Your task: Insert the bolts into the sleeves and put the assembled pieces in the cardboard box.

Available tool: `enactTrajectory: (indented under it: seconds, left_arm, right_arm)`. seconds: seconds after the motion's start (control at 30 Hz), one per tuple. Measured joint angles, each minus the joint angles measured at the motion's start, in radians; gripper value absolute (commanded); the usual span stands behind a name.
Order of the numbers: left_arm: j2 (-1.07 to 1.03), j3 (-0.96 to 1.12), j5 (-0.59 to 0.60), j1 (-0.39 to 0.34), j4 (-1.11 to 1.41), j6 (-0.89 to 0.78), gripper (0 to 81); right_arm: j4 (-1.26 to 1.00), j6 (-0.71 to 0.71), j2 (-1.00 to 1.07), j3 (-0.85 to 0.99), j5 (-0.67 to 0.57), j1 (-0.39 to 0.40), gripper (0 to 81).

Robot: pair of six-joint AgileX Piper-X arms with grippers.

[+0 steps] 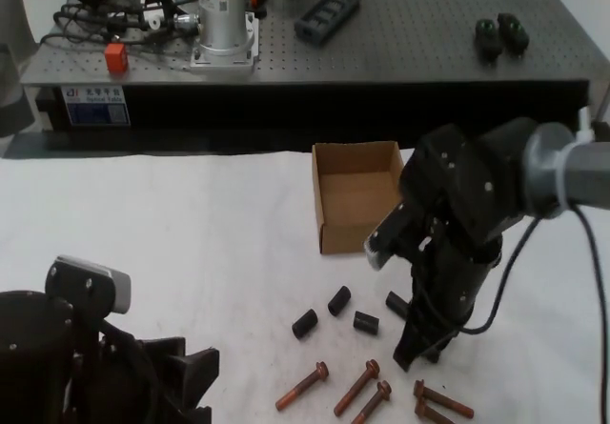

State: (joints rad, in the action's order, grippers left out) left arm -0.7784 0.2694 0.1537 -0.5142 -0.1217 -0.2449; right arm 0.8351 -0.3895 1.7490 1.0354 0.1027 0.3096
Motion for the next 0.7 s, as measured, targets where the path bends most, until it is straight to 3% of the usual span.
enactTrajectory:
  seconds: [0.47, 0.53, 0.63, 0.7]
  left_arm:
    - [0.000, 0.001, 0.059, 0.000, 0.000, 0.009, 34.8]
    - [0.000, 0.001, 0.083, 0.000, 0.000, 0.009, 34.6]
    - [-0.016, 0.001, 0.124, 0.000, 0.000, 0.009, 28.5]
    - [-0.037, 0.013, 0.170, 0.000, 0.000, 0.026, 23.6]
  right_arm:
    - [-0.020, -0.019, 0.062, 0.004, 0.034, 0.000, 20.6]
    - [-0.019, -0.019, 0.065, 0.009, 0.034, 0.000, 16.0]
    - [-0.014, -0.020, 0.067, 0.012, 0.036, 0.000, 1.3]
    - [-0.010, -0.020, 0.067, 0.013, 0.038, 0.000, 2.3]
